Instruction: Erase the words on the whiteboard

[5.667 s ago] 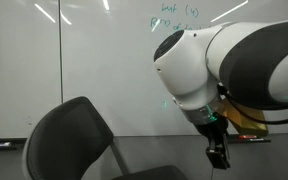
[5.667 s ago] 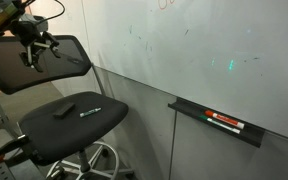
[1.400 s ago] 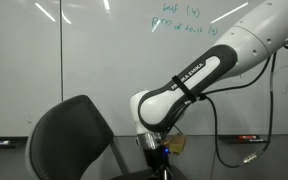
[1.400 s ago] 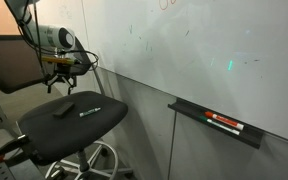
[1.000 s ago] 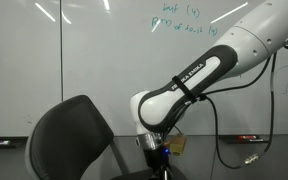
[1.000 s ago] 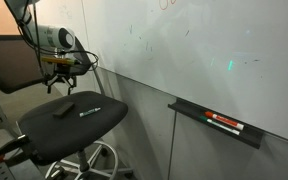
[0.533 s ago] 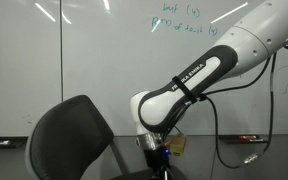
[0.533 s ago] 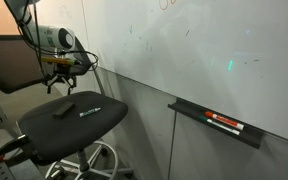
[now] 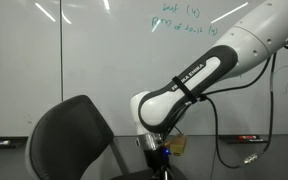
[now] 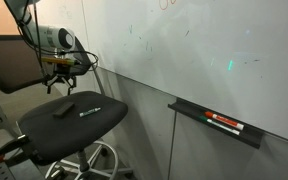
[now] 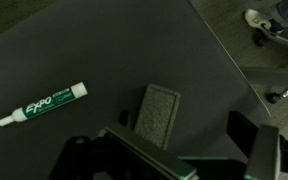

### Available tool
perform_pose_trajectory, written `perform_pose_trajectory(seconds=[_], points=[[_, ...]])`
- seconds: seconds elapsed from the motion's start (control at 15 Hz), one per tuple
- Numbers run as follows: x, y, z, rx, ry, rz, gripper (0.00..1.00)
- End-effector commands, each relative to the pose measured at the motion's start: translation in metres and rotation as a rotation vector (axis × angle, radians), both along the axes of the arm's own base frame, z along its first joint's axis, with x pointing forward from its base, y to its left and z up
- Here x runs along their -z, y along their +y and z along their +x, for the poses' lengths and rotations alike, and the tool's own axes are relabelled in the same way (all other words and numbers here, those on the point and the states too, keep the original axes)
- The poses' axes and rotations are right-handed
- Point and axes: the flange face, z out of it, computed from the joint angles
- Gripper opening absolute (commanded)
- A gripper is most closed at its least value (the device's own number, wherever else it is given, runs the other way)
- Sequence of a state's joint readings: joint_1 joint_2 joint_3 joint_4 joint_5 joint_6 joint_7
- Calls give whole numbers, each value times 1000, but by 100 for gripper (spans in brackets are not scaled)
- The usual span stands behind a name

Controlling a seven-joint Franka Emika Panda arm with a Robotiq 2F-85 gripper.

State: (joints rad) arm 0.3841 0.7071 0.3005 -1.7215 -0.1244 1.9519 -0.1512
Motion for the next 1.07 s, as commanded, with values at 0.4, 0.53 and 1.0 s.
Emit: perform_pose_trajectory(seconds=[0.4,0.53,1.0], points=[[0,1,1,-1,1,0,100],[0,1,1,-1,1,0,100],[0,1,1,-2,2,0,100]])
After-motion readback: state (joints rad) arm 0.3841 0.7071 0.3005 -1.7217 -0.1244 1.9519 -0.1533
